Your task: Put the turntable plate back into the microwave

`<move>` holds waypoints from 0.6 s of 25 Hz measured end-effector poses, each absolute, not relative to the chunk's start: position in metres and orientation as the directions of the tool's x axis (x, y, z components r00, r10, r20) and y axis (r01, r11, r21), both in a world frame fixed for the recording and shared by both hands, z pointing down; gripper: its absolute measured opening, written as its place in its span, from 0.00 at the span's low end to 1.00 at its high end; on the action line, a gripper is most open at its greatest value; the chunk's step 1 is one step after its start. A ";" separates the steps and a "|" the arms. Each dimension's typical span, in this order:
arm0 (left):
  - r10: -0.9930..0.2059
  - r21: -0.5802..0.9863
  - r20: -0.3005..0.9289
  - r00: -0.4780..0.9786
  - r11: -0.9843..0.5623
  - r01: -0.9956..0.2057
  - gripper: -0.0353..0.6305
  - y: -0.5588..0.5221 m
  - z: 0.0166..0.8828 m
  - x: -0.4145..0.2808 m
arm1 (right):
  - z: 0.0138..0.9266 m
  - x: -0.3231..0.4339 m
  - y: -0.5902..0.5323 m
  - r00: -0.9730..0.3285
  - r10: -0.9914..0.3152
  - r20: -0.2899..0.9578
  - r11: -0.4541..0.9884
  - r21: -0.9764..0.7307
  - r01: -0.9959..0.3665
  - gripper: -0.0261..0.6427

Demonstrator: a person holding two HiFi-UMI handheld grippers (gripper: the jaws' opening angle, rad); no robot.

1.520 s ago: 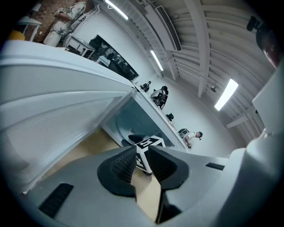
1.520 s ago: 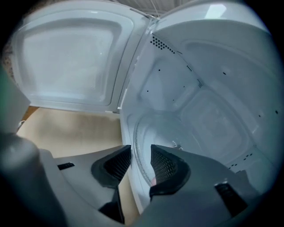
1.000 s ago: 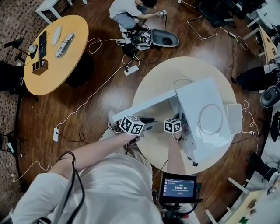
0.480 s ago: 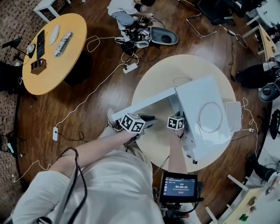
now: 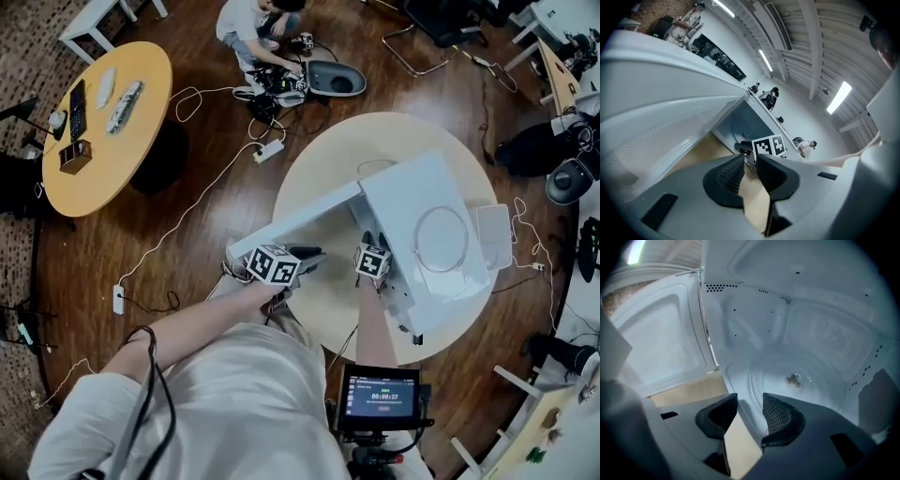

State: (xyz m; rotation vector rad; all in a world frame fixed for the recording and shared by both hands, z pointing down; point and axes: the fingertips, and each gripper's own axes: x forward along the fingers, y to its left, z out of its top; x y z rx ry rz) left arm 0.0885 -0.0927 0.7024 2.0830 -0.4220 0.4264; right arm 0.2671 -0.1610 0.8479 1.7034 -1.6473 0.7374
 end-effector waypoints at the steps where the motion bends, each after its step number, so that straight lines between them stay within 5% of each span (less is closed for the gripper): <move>1: -0.130 0.732 0.459 0.879 -0.506 -0.457 0.18 -0.092 0.702 0.088 | 0.848 0.267 -0.161 0.047 -0.636 0.770 -0.007 0.056 -0.998 0.27; 15: -0.084 0.703 0.477 0.875 -0.560 -0.438 0.18 -0.073 0.692 0.090 | 0.838 0.269 -0.154 0.056 -0.638 0.768 -0.023 0.053 -0.998 0.33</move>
